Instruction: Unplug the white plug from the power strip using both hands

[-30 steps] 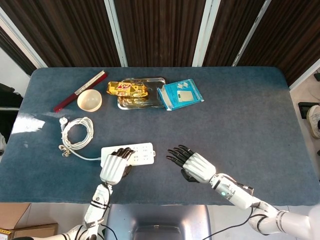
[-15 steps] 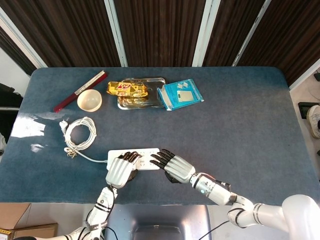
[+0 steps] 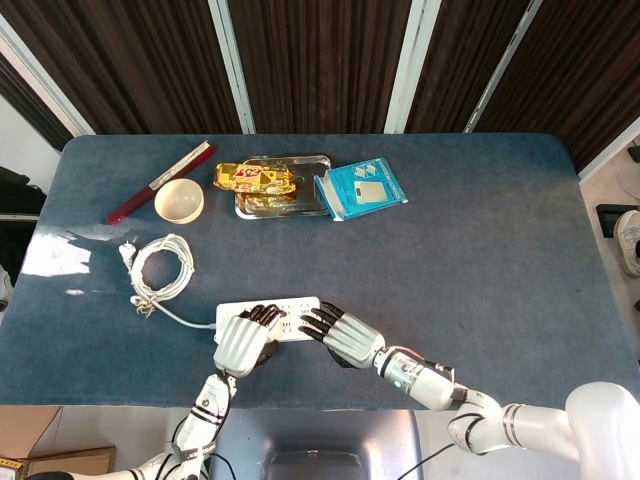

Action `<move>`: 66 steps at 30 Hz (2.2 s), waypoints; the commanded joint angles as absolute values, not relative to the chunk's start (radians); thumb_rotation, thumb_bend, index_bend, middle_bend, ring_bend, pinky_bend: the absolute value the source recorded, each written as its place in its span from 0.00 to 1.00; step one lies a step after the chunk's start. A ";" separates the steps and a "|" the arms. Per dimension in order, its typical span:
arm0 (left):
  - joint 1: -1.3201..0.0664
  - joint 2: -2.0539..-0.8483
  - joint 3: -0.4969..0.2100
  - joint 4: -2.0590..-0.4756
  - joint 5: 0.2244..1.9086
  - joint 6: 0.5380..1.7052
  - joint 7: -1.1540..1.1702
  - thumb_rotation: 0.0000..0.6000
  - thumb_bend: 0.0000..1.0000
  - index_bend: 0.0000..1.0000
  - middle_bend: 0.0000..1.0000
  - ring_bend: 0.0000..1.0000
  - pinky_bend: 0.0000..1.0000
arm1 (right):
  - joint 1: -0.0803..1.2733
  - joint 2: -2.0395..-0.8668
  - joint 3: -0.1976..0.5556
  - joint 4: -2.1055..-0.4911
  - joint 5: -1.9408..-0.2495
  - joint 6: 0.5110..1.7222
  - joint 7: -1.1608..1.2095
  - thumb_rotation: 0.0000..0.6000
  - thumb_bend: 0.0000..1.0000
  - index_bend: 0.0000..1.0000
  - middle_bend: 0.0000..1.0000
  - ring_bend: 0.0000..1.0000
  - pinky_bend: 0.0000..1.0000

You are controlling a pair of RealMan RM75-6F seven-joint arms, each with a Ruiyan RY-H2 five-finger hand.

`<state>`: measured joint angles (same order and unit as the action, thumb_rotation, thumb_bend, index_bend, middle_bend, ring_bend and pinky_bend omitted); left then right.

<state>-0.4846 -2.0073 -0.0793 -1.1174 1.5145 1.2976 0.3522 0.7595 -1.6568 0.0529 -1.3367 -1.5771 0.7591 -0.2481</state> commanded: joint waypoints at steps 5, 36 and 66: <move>-0.491 -2.001 -0.082 -1.111 1.530 1.309 0.356 1.00 0.43 0.33 0.41 0.44 0.60 | 0.762 -1.650 0.055 -1.382 -1.478 0.722 -0.368 0.99 0.89 0.22 0.18 0.00 0.00; -0.311 -1.664 -0.015 -1.234 1.501 1.458 0.070 1.00 0.42 0.27 0.36 0.36 0.35 | 0.594 -1.269 0.067 -1.798 -1.535 1.157 -0.439 1.00 0.83 0.10 0.15 0.00 0.00; -0.075 -1.247 -0.018 -1.588 1.436 1.652 0.162 1.00 0.42 0.00 0.00 0.00 0.07 | 0.041 -1.047 -0.060 -1.623 -1.422 1.640 -0.067 1.00 0.18 0.00 0.02 0.00 0.00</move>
<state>-0.1039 -1.2832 -0.0178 -1.5504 1.4603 1.6570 0.1634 0.1074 -1.0133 -0.0495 -1.7035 -1.4340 1.5836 -0.1595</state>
